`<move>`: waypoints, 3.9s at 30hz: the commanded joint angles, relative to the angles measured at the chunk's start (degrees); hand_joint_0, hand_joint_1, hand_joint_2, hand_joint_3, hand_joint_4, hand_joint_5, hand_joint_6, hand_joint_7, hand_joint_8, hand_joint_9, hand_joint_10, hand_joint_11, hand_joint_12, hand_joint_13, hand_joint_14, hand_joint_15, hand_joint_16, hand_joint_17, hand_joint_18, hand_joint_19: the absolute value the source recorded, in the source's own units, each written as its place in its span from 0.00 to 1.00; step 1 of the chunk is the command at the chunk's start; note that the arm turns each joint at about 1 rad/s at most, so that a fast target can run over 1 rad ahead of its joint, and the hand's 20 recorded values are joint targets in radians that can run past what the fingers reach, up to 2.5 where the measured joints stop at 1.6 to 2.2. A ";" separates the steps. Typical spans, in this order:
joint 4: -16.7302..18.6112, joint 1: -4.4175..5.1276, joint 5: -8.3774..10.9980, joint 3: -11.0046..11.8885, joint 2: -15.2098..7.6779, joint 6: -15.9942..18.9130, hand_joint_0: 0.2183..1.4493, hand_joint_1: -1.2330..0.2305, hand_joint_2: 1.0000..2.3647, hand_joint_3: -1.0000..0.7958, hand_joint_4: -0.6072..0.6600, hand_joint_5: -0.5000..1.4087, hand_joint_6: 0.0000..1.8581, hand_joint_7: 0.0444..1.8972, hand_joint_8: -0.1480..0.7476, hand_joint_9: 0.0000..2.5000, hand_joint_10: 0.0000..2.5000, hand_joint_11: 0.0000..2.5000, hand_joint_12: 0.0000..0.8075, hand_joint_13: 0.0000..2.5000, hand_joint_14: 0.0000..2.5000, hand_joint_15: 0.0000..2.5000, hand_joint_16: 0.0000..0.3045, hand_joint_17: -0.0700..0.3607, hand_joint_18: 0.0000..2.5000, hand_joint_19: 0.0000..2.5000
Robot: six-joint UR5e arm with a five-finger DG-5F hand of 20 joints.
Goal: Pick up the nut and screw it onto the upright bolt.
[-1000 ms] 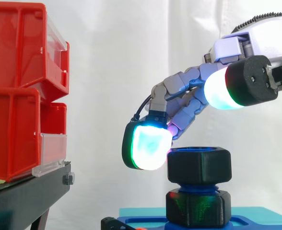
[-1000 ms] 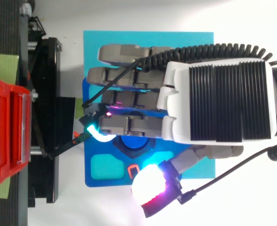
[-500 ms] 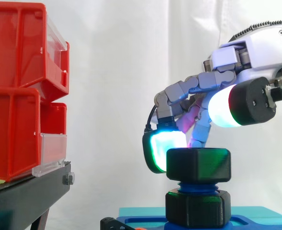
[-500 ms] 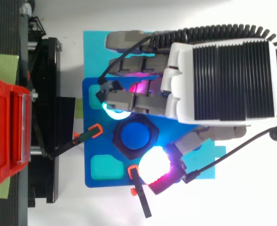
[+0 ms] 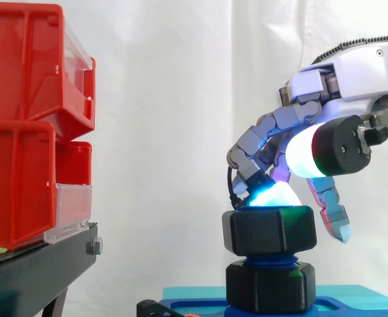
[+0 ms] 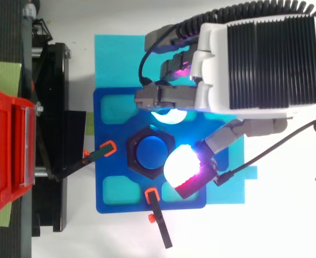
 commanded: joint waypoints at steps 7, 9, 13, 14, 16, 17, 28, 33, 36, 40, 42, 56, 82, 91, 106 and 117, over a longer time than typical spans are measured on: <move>-1.22 -0.26 -0.39 2.23 0.00 -0.82 0.24 0.70 0.00 0.28 0.65 0.26 0.27 0.59 0.45 0.57 0.00 0.03 0.24 0.35 0.00 0.00 0.04 0.22 0.17 0.00; -0.95 -0.26 -0.39 2.23 0.00 -0.90 0.24 0.70 0.00 0.28 0.67 0.25 0.27 0.53 0.44 0.53 0.00 0.02 0.26 0.33 0.00 0.00 0.04 0.23 0.16 0.00; 0.28 0.00 -0.39 2.23 0.00 -0.90 0.23 0.70 0.00 0.28 0.64 0.22 0.27 0.39 0.42 0.46 0.00 0.00 0.28 0.29 0.00 0.00 0.06 0.26 0.12 0.00; 0.63 0.09 -0.39 2.23 0.00 -0.90 0.23 0.71 0.00 0.28 0.64 0.22 0.27 0.38 0.42 0.45 0.00 0.00 0.28 0.27 0.00 0.00 0.07 0.27 0.12 0.00; 1.68 0.35 -0.30 2.14 0.00 -0.90 0.23 0.71 0.00 0.28 0.64 0.22 0.27 0.36 0.42 0.43 0.00 0.00 0.29 0.26 0.00 0.00 0.08 0.28 0.10 0.00; 1.95 0.44 -0.30 2.23 -0.09 -0.90 0.22 0.72 0.00 0.28 0.64 0.21 0.27 0.34 0.41 0.38 0.00 0.00 0.30 0.23 0.00 0.00 0.09 0.30 0.07 0.00; 3.62 1.76 0.40 0.65 -1.58 -0.38 0.21 0.75 0.00 0.28 0.61 0.23 0.27 0.36 0.40 0.28 0.00 0.00 0.37 0.12 0.00 0.00 0.11 0.34 0.00 0.00; 2.91 2.02 0.49 0.65 -1.58 0.33 0.21 0.76 0.00 0.28 0.63 0.24 0.27 0.44 0.41 0.28 0.00 0.00 0.37 0.12 0.00 0.00 0.11 0.34 0.00 0.00; 2.74 2.02 0.49 0.65 -1.58 0.33 0.21 0.76 0.00 0.28 0.64 0.25 0.27 0.50 0.41 0.28 0.00 0.00 0.37 0.13 0.00 0.00 0.11 0.33 0.00 0.00; 2.74 2.11 0.49 0.56 -1.58 0.33 0.22 0.76 0.00 0.28 0.63 0.26 0.27 0.57 0.42 0.29 0.00 0.00 0.36 0.14 0.00 0.00 0.10 0.32 0.00 0.00; 2.74 2.11 0.49 0.65 -1.58 0.42 0.23 0.75 0.00 0.28 0.62 0.26 0.27 0.61 0.42 0.30 0.00 0.00 0.35 0.15 0.00 0.00 0.10 0.31 0.00 0.00; 2.30 1.76 0.14 0.65 -1.58 1.12 0.25 0.69 0.00 0.28 0.57 0.30 0.27 0.73 0.45 0.41 0.00 0.00 0.28 0.25 0.00 0.00 0.06 0.26 0.08 0.00; -1.04 -0.35 -2.15 2.76 -1.50 -1.08 0.25 0.65 0.00 0.28 0.54 0.32 0.29 0.73 0.49 0.99 0.01 0.33 0.18 0.60 0.00 0.00 0.01 0.17 0.40 0.03; -3.24 -0.62 -2.15 5.84 -1.50 -2.40 0.24 0.69 0.00 0.28 0.66 0.25 0.27 0.52 0.48 0.64 0.00 0.12 0.25 0.43 0.00 0.01 0.08 0.29 0.29 0.06; 3.00 0.79 -1.62 0.83 -1.58 -2.05 0.20 0.72 0.00 0.28 0.59 0.22 0.27 0.33 0.38 0.21 0.00 0.00 0.39 0.06 0.00 0.00 0.13 0.36 0.00 0.00; 4.93 2.20 -0.39 -0.23 -1.58 1.12 0.19 0.74 0.00 0.28 0.54 0.24 0.27 0.39 0.33 0.09 0.00 0.00 0.40 0.00 0.00 0.00 0.14 0.39 0.00 0.00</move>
